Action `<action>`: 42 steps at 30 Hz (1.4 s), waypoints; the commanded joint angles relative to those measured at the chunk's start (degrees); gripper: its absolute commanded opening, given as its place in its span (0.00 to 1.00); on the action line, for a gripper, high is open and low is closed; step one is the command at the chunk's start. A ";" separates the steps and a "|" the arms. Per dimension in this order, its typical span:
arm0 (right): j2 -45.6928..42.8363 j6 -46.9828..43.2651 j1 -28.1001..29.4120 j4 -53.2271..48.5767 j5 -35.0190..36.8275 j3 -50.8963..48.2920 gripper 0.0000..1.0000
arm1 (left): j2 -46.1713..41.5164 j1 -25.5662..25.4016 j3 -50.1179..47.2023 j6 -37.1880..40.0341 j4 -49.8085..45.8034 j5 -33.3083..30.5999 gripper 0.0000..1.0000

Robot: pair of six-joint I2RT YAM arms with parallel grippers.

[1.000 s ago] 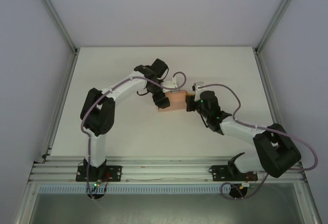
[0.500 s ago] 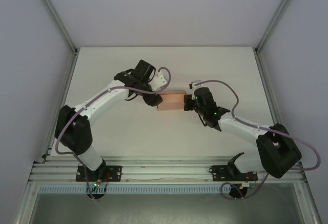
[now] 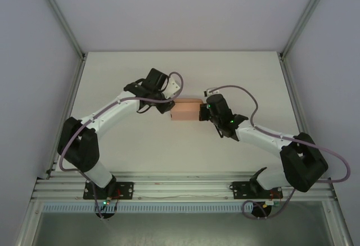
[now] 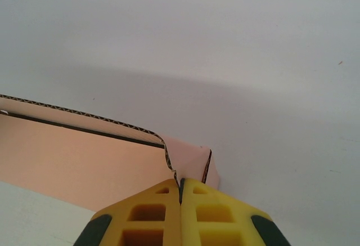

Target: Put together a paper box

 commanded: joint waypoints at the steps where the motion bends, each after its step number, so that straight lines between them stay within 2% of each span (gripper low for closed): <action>1: 1.25 1.20 0.52 -9.46 -0.63 -1.83 0.00 | 1.87 0.39 1.58 -1.43 0.38 -1.16 0.28; 9: 1.15 1.03 0.52 -10.14 -0.70 -1.85 0.00 | 0.37 0.73 2.78 -0.99 -0.49 -3.65 0.28; 13: 1.11 0.87 0.52 -9.75 -1.59 -1.99 0.00 | -1.80 3.52 2.91 2.63 -1.83 -1.95 0.35; 16: 1.47 0.77 0.52 -10.24 -1.72 -1.77 0.00 | -0.16 6.01 5.61 5.72 -5.66 2.68 0.39; 19: 1.69 0.81 0.58 -10.82 -1.76 -1.32 0.00 | 1.99 6.05 7.34 12.05 -9.13 6.12 0.40; 25: 1.85 1.19 0.53 -11.84 -1.41 -0.80 0.00 | 5.47 6.14 11.37 15.51 -12.11 10.09 0.41; 32: 2.07 1.17 0.54 -12.09 -1.59 -0.45 0.00 | 9.73 6.18 14.72 16.10 -13.78 8.79 0.40; 34: 2.25 1.28 0.52 -12.31 -1.41 -0.38 0.00 | 10.73 5.96 15.54 15.86 -14.03 9.37 0.36; 38: 2.74 1.20 0.58 -12.83 -1.46 0.06 0.00 | 11.16 6.05 15.96 14.79 -12.94 11.05 0.15; 42: 2.74 1.39 0.65 -13.01 -1.48 0.10 0.00 | 10.12 5.68 14.91 10.69 -10.56 11.21 0.01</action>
